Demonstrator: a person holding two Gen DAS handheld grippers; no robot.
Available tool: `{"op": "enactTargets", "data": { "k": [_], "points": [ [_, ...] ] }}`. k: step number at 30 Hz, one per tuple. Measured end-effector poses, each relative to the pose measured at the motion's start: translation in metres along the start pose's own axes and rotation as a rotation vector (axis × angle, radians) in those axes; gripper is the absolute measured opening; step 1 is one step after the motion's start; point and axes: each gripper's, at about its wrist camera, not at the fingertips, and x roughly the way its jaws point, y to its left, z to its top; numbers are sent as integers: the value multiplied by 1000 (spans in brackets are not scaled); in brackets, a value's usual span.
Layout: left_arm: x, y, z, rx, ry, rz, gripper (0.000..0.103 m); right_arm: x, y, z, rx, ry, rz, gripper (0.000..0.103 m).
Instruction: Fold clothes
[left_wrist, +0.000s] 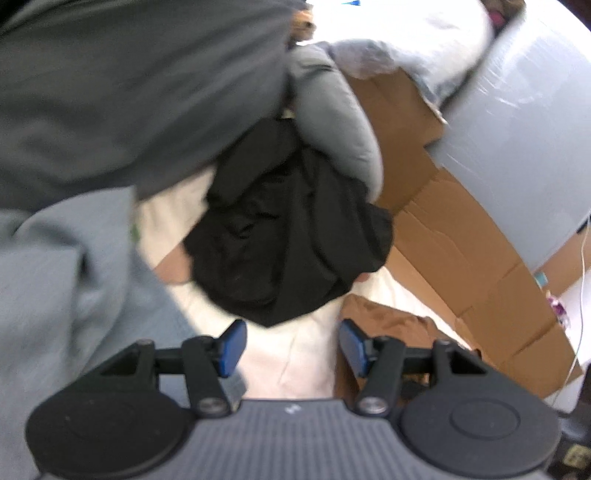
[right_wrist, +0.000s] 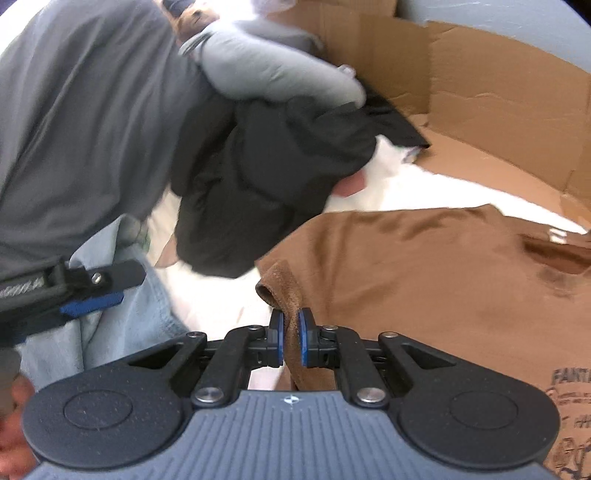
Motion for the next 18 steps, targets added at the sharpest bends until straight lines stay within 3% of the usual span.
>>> {"op": "enactTargets", "data": {
  "k": [9, 18],
  "points": [
    [57, -48, 20, 147, 62, 2, 60, -20, -58, -15, 165, -55, 2, 7],
    [106, -99, 37, 290, 144, 37, 58, -2, -117, -46, 310, -58, 7, 7]
  ]
}}
